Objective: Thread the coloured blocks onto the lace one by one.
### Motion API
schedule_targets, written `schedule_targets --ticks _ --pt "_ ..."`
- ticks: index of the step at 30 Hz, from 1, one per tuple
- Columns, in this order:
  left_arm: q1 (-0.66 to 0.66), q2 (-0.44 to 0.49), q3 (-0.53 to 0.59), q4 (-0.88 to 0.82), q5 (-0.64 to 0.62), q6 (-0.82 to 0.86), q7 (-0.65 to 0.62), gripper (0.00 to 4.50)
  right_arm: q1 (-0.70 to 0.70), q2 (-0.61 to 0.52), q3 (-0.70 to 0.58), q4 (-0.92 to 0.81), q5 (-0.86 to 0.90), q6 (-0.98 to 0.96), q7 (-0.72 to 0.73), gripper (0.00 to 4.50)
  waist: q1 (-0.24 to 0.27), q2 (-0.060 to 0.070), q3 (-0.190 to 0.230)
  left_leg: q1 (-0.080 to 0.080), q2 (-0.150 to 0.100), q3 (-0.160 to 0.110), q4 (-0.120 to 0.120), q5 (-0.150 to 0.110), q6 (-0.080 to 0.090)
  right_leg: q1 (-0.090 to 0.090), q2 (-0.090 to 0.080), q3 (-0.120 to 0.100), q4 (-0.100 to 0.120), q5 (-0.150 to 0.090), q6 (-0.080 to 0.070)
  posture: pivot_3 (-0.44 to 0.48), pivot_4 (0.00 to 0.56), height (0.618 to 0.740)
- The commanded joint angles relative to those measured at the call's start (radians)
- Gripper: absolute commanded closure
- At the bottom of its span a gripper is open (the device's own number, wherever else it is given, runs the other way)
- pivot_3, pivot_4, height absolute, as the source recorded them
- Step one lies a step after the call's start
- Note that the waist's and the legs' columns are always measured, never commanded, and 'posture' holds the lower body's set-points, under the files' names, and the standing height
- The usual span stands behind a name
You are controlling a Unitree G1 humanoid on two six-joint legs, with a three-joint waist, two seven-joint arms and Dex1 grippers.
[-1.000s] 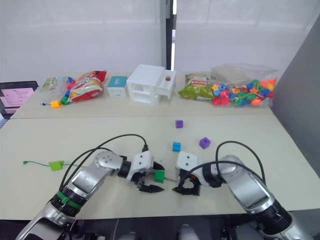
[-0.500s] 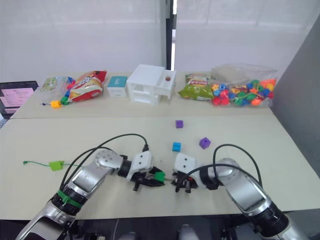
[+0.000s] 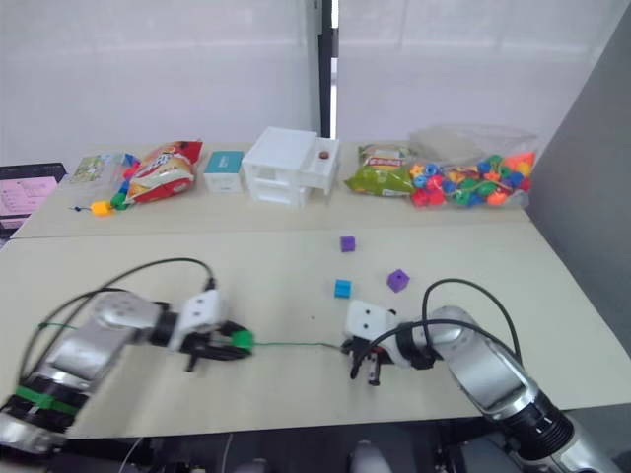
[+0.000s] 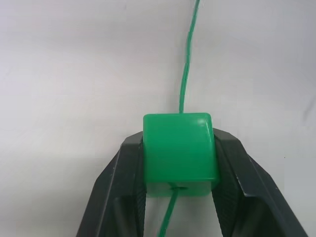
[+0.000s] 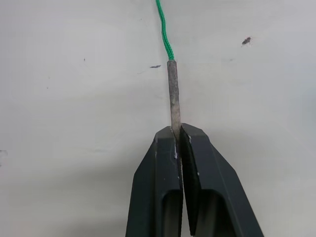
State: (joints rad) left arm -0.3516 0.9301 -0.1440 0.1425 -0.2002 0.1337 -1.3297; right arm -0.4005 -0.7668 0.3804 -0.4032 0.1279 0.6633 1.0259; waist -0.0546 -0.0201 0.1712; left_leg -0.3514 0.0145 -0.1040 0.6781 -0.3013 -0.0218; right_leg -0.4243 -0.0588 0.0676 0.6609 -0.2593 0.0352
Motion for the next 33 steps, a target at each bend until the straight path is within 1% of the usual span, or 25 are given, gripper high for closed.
schedule_targets --ticks 1,3,5,6,7,10,11,12,13,15,16,17,19,20,22,23,26,27,28,31,33 --pt "0.017 0.145 0.067 0.277 0.096 -0.188 -0.008 3.30 -0.032 -0.007 -0.020 -0.035 0.022 0.003 0.021 4.50 -0.003 0.000 0.000 0.000 0.000 0.000 0.000 0.000 0.000 0.000 0.000 0.000 0.000 0.000 0.000 0.000 0.150 0.740" --pt "0.013 0.168 0.087 0.368 0.091 -0.237 -0.006 3.30 -0.039 -0.006 -0.021 -0.031 0.026 0.003 0.024 4.50 -0.006 0.001 0.000 0.001 0.000 0.000 -0.001 0.000 0.000 0.000 0.000 0.000 0.000 0.000 0.000 0.000 0.150 0.740" --pt "0.005 0.170 0.100 0.418 0.093 -0.276 0.002 3.30 -0.043 -0.006 -0.021 -0.025 0.026 -0.001 0.026 4.50 -0.005 0.002 0.001 0.001 0.000 0.000 -0.001 0.000 0.000 0.000 0.000 0.000 0.001 0.000 0.000 0.000 0.150 0.740" --pt "0.003 0.168 0.106 0.425 0.089 -0.280 -0.002 2.80 -0.045 -0.006 -0.021 -0.023 0.026 -0.001 0.028 4.50 -0.003 0.002 0.001 0.001 0.000 0.001 -0.001 0.000 0.000 0.000 -0.001 0.000 0.001 0.000 0.000 0.000 0.150 0.740" --pt "0.007 0.161 0.119 0.405 0.059 -0.247 -0.019 2.24 -0.047 -0.004 -0.022 -0.021 0.027 -0.001 0.028 4.50 -0.001 0.002 0.001 0.000 0.000 0.001 -0.001 0.000 0.000 0.000 -0.001 0.000 0.001 0.000 0.000 0.000 0.150 0.740" --pt "0.025 0.145 0.153 0.323 0.008 -0.195 -0.022 1.29 -0.057 0.004 -0.018 -0.018 0.028 0.004 0.027 4.50 0.004 0.002 0.001 -0.001 0.000 0.000 0.000 0.000 0.000 0.000 -0.001 0.000 0.001 0.000 0.000 0.000 0.150 0.740" --pt "0.031 0.144 0.160 0.306 0.007 -0.188 -0.018 0.90 -0.058 0.005 -0.017 -0.019 0.028 0.005 0.027 4.50 0.006 0.002 0.001 -0.001 0.000 0.001 0.000 0.000 0.000 0.000 -0.001 0.000 0.001 0.000 0.000 0.000 0.150 0.740" --pt "0.034 0.143 0.174 0.265 -0.017 -0.145 -0.024 0.58 -0.060 0.008 -0.016 -0.022 0.029 0.009 0.026 4.50 0.008 0.002 0.001 -0.001 0.000 0.000 0.000 0.000 0.000 -0.001 -0.001 0.000 0.002 0.000 0.000 0.000 0.150 0.740" --pt "0.020 0.142 0.196 0.203 -0.065 -0.066 -0.028 0.29 -0.066 0.013 -0.011 -0.027 0.031 0.016 0.025 4.50 0.009 0.001 0.001 -0.001 0.000 0.000 0.000 0.000 0.000 -0.001 -0.001 0.000 0.002 0.000 0.000 0.000 0.150 0.740" --pt "-0.005 0.140 0.223 0.088 -0.136 0.055 -0.029 0.29 -0.077 0.023 -0.001 -0.034 0.031 0.031 0.022 4.50 0.012 -0.001 0.002 -0.002 0.000 0.000 0.000 0.000 0.000 -0.001 -0.001 -0.001 0.002 0.000 0.000 0.000 0.150 0.740" --pt "-0.011 0.140 0.230 0.049 -0.153 0.090 -0.026 0.29 -0.081 0.027 0.002 -0.036 0.030 0.037 0.021 4.50 0.013 -0.002 0.002 -0.002 0.000 -0.001 0.000 0.000 0.000 -0.001 -0.001 -0.001 0.002 0.000 0.000 0.000 0.150 0.740" --pt "-0.017 0.125 0.223 -0.043 -0.196 0.155 -0.013 0.29 -0.087 0.034 0.011 -0.041 0.028 0.048 0.020 4.50 0.013 -0.002 0.002 -0.002 0.000 -0.001 0.000 0.000 0.000 -0.001 -0.001 -0.002 0.002 0.000 0.000 0.000 0.150 0.740" --pt "-0.012 0.086 0.201 -0.204 -0.267 0.262 0.014 0.29 -0.094 0.044 0.023 -0.048 0.026 0.065 0.018 4.50 0.012 -0.002 0.002 -0.002 0.000 -0.001 0.000 0.000 0.000 -0.001 -0.001 -0.001 0.002 0.000 0.000 0.000 0.150 0.740" --pt "0.000 0.057 0.164 -0.284 -0.279 0.289 0.025 0.29 -0.099 0.050 0.030 -0.050 0.024 0.073 0.016 4.50 0.011 -0.002 0.002 -0.002 -0.001 0.000 0.000 0.000 0.000 0.000 -0.002 -0.001 0.002 0.000 0.000 0.000 0.150 0.740" --pt "0.014 0.004 0.102 -0.361 -0.264 0.299 0.045 0.29 -0.104 0.054 0.044 -0.047 0.019 0.081 0.014 4.50 0.011 -0.001 0.002 -0.002 0.000 0.000 0.000 0.000 0.000 0.000 -0.002 -0.001 0.002 0.000 0.000 0.000 0.150 0.740" --pt "0.016 -0.020 0.077 -0.380 -0.252 0.298 0.055 0.29 -0.105 0.054 0.050 -0.045 0.016 0.082 0.014 4.50 0.009 -0.001 0.002 -0.002 0.000 0.000 0.000 0.000 0.000 0.000 -0.001 -0.001 0.002 0.000 0.000 0.000 0.150 0.740" --pt "-0.095 -0.213 -0.119 -0.323 -0.085 0.210 0.140 0.29 -0.121 0.059 0.082 -0.040 -0.001 0.090 0.011 4.50 0.012 -0.002 0.002 -0.002 -0.001 0.000 0.000 0.000 0.000 0.000 -0.001 -0.001 0.002 0.000 0.000 0.000 0.150 0.740" --pt "-0.122 -0.258 -0.158 -0.302 -0.051 0.195 0.159 0.29 -0.127 0.060 0.086 -0.041 -0.001 0.095 0.011 4.50 0.017 -0.002 0.002 -0.002 -0.001 0.000 0.001 0.000 0.000 0.000 -0.001 -0.001 0.002 0.000 0.000 0.000 0.150 0.740" --pt "-0.133 -0.279 -0.188 -0.291 -0.037 0.184 0.142 0.29 -0.134 0.060 0.090 -0.041 -0.001 0.099 0.012 4.50 0.020 -0.002 0.002 -0.003 -0.001 -0.001 0.002 0.000 -0.001 0.000 -0.001 -0.001 0.002 0.000 0.000 0.000 0.150 0.740" --pt "-0.160 -0.326 -0.228 -0.221 0.021 0.133 0.154 0.29 -0.144 0.053 0.105 -0.035 -0.011 0.101 0.010 4.50 0.010 -0.002 0.002 -0.002 -0.001 0.000 0.003 0.000 -0.001 0.001 -0.001 0.000 0.001 0.000 0.000 0.000 0.150 0.740" --pt "-0.182 -0.355 -0.254 -0.188 0.032 0.127 0.140 0.29 -0.146 0.048 0.108 -0.034 -0.016 0.104 0.007 4.50 0.009 -0.002 0.002 -0.001 -0.001 0.000 0.002 0.000 0.000 0.000 -0.001 0.000 0.002 0.000 0.000 0.000 0.150 0.740"
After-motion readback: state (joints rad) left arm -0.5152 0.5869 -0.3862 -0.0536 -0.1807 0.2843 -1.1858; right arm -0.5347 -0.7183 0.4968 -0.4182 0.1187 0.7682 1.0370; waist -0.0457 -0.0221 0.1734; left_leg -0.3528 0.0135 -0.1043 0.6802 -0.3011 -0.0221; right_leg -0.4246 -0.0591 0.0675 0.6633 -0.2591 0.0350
